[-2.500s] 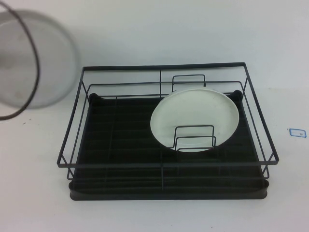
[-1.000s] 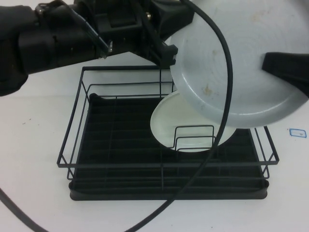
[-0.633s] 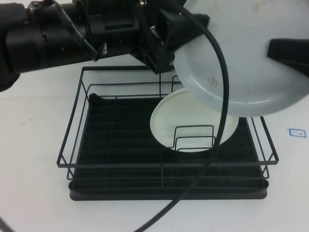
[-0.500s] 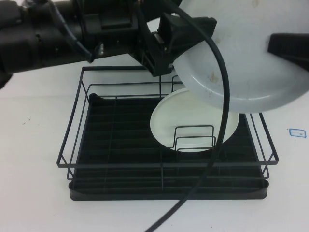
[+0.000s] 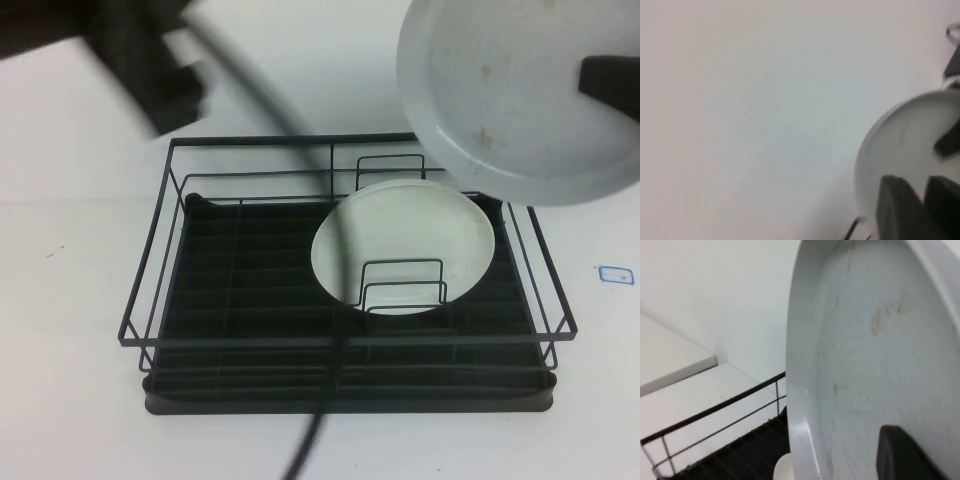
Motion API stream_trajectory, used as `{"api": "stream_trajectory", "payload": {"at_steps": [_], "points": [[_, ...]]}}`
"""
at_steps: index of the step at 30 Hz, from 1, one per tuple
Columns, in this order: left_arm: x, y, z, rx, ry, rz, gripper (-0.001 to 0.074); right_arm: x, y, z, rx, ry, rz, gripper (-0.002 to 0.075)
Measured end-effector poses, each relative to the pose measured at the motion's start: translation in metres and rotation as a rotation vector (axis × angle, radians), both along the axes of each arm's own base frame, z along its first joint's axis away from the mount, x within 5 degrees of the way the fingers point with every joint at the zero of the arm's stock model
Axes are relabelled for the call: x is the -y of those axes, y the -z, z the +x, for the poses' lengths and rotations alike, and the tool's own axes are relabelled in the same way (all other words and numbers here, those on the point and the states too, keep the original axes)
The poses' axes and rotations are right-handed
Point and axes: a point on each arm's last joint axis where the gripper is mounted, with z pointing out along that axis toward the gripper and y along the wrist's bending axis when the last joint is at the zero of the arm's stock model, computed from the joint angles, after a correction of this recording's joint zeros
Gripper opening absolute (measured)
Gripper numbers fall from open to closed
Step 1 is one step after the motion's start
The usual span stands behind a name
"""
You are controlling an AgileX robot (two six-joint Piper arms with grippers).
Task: Place plate on rack
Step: Hand over the plate, then place the plate on the rack
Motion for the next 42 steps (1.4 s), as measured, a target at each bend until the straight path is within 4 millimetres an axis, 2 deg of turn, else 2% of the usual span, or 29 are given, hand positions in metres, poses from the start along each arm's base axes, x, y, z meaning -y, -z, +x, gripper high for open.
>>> {"api": "stream_trajectory", "payload": {"at_steps": [1, 4, 7, 10, 12, 17, 22, 27, 31, 36, 42], "points": [[-0.006, -0.001, -0.007, 0.012, -0.03, 0.041, 0.0092, -0.001, -0.001, -0.001, 0.001, -0.013, -0.014, 0.0168], [-0.026, 0.0, -0.025, -0.022, -0.157, 0.16, 0.0028, 0.0, -0.003, -0.002, -0.014, -0.031, -0.076, 0.0167], [-0.052, 0.01, -0.035, -0.132, -0.375, 0.278, 0.0009, 0.002, -0.002, -0.003, -0.032, -0.038, -0.184, 0.0167], [-0.077, 0.024, -0.05, -0.224, -0.558, 0.298, 0.0004, 0.002, -0.008, -0.005, -0.047, -0.071, -0.251, 0.0167], [-0.089, 0.035, -0.065, -0.254, -0.627, 0.251, 0.0003, 0.0, -0.018, -0.009, -0.043, -0.117, -0.278, 0.0167], [-0.115, 0.059, -0.109, -0.175, -0.706, 0.022, 0.0001, -0.015, -0.048, -0.021, -0.004, -0.184, -0.39, 0.0167], [-0.133, 0.099, -0.146, -0.109, -0.714, -0.203, 0.0001, -0.039, -0.066, -0.035, 0.04, -0.235, -0.514, 0.0167], [-0.144, 0.134, -0.164, -0.007, -0.743, -0.24, 0.0001, -0.063, -0.059, -0.04, 0.078, -0.297, -0.67, 0.0167], [-0.145, 0.156, -0.174, 0.057, -0.704, -0.277, 0.0001, -0.083, -0.036, -0.026, 0.074, -0.337, -0.812, 0.0167], [-0.135, 0.161, -0.169, 0.149, -0.618, -0.277, 0.0, -0.1, -0.023, -0.009, 0.116, -0.318, -0.856, 0.0167], [-0.134, 0.172, -0.163, 0.139, -0.646, -0.218, 0.0, -0.111, -0.02, 0.014, 0.119, -0.295, -0.88, 0.0167]]}}
